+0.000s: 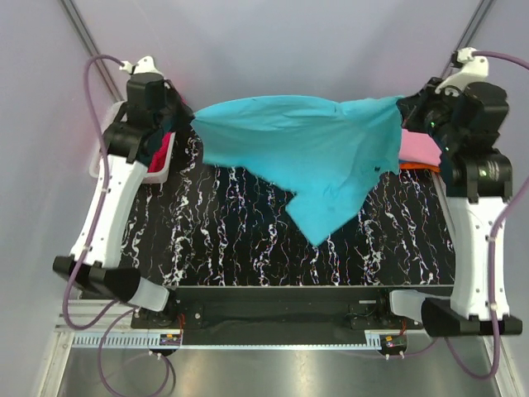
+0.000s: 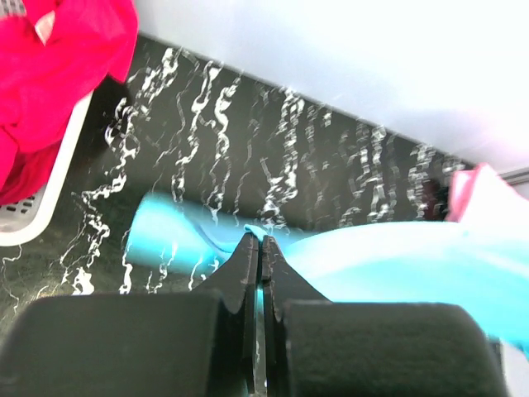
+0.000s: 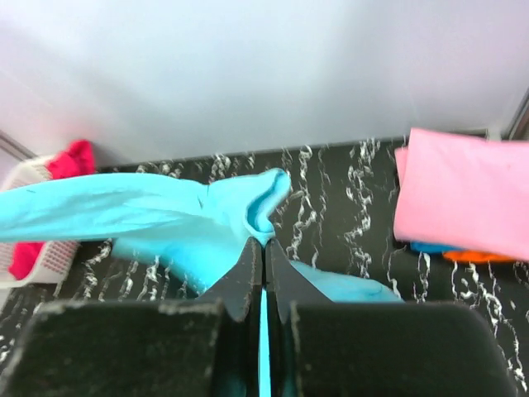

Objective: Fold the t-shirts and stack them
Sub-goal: Flatten the tshirt out

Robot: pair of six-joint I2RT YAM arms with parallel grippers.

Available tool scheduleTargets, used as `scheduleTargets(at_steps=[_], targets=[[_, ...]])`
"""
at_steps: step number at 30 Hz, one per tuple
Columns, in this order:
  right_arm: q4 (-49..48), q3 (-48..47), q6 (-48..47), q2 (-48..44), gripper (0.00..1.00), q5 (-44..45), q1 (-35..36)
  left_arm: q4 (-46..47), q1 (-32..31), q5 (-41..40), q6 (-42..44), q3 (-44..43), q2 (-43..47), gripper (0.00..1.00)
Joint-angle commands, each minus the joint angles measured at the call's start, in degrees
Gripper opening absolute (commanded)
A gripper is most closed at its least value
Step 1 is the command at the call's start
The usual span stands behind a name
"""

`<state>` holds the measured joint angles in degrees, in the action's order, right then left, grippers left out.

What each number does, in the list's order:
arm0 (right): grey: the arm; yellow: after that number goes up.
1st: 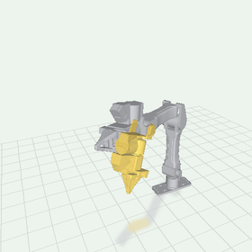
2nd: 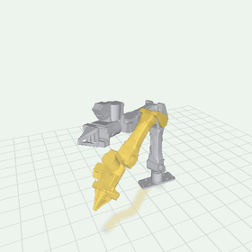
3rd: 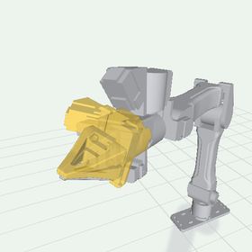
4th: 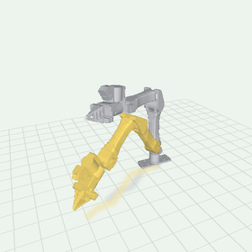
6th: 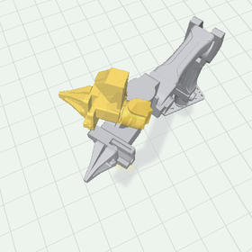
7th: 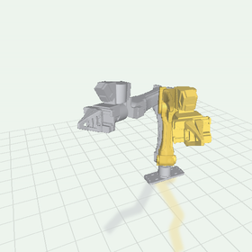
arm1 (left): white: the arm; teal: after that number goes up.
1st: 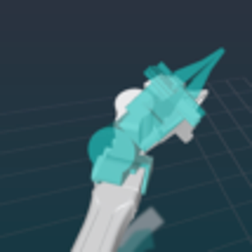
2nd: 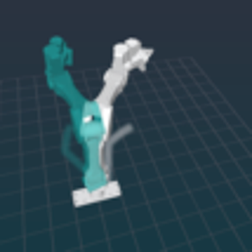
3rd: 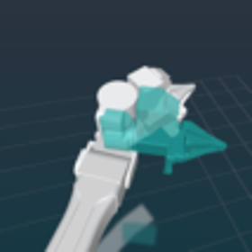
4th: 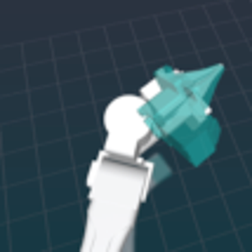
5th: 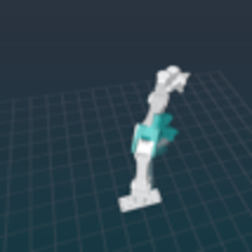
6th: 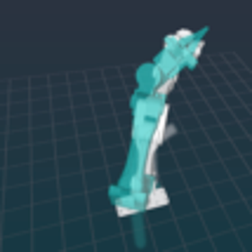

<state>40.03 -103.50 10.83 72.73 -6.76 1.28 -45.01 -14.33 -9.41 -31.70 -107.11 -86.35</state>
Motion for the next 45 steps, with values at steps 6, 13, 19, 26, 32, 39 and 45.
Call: scheduleTargets(at_steps=[6, 13, 19, 26, 32, 39, 45], targets=[[1.62, -1.53, -1.16, -18.38, 0.00, -2.55, -0.22, 4.23, 0.35, 1.32, 1.12, 14.81, 25.15, 0.00], [7.42, -8.18, -1.78, -25.88, 0.00, -4.48, -0.22, 2.30, 0.35, 3.43, 2.61, 19.93, 40.55, 0.00], [9.28, -18.03, -3.27, -23.52, 0.00, -5.71, -0.22, 2.30, 0.35, 5.72, 3.67, 14.41, 40.83, 0.00], [4.54, -16.31, -4.94, -15.79, 0.00, -4.93, -0.22, 3.61, 0.35, 2.04, 4.19, 7.09, 29.23, 0.00], [-8.55, 4.16, -4.94, -11.13, 0.00, -3.78, -0.31, 11.95, 0.35, 0.18, 2.35, 14.02, 16.77, 0.00], [-21.63, 21.57, -4.33, -3.23, 0.00, -3.52, -0.31, 22.24, 0.27, -4.38, -3.17, 26.06, 1.49, 0.00], [-28.68, 26.78, -4.33, 11.52, 0.00, -6.59, -0.31, 25.59, -0.35, -5.36, -6.97, 21.79, -17.43, 0.00]])
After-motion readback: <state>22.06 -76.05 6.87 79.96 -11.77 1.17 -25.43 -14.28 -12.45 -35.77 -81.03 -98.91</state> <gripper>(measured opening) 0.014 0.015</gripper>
